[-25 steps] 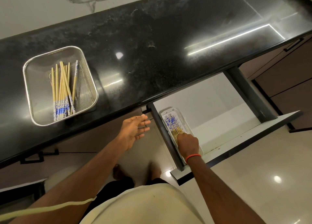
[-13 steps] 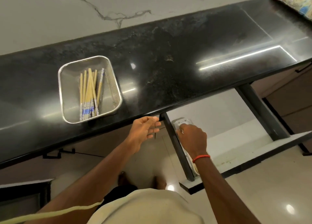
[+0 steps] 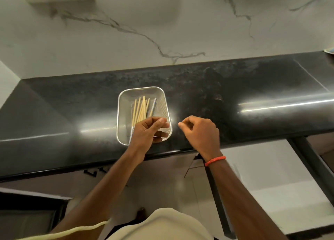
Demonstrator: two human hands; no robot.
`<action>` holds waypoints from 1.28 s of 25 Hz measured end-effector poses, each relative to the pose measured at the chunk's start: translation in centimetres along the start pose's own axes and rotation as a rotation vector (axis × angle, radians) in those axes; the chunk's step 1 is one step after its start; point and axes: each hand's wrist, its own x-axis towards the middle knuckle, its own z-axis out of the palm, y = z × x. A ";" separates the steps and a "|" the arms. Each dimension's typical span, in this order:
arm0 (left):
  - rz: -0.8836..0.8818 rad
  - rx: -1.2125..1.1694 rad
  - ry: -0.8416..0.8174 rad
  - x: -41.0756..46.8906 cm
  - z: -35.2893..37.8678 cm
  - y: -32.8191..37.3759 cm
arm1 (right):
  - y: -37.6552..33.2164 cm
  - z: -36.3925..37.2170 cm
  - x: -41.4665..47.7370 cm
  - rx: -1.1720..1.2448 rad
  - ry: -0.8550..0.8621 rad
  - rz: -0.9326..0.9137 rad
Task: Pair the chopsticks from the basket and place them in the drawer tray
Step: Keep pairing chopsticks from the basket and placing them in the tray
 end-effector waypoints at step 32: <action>-0.217 -0.309 0.044 6.8 -14.5 -2.3 | -10.1 15.4 3.8 0.047 -0.356 0.201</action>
